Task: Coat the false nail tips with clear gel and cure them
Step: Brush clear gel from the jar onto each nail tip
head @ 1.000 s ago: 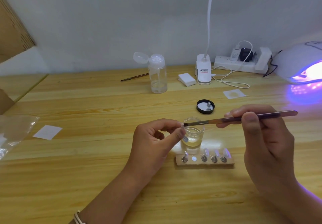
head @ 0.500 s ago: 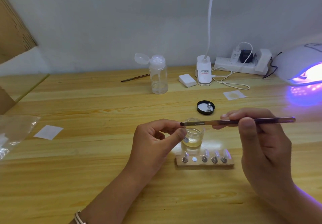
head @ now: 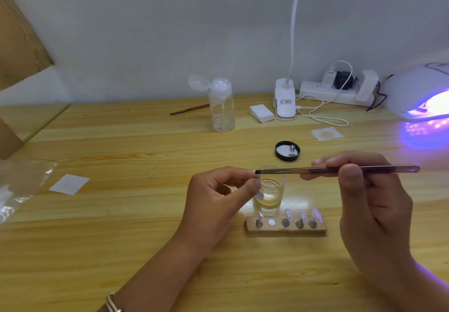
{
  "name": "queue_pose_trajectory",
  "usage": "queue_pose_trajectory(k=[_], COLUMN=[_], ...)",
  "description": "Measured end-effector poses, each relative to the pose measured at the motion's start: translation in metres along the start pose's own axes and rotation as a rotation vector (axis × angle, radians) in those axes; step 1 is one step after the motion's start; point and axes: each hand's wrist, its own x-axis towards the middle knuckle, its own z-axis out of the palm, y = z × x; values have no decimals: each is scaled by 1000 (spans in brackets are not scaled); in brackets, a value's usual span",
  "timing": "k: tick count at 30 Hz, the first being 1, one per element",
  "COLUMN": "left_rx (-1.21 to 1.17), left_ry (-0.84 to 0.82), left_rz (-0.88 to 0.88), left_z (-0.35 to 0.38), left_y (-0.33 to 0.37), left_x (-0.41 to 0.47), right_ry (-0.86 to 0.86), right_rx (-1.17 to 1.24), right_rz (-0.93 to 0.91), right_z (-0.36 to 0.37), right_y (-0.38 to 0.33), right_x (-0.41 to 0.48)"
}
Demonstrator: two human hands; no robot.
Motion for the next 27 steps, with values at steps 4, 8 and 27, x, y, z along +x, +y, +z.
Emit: queue_pose_trajectory(k=[4,8,27], left_rx=[-9,-22,-17], left_ry=[3,-3,-8], left_rz=[5,-1,31], left_z=[-1,-1,-1], left_y=[0,1,3], left_x=[0,0,-2], right_ry=[18,70,82], right_rx=[-27,-31,2], right_rz=[15,17,19], right_z=[-1,-6,-2], right_y=[2,5,0], right_x=[0,2,3])
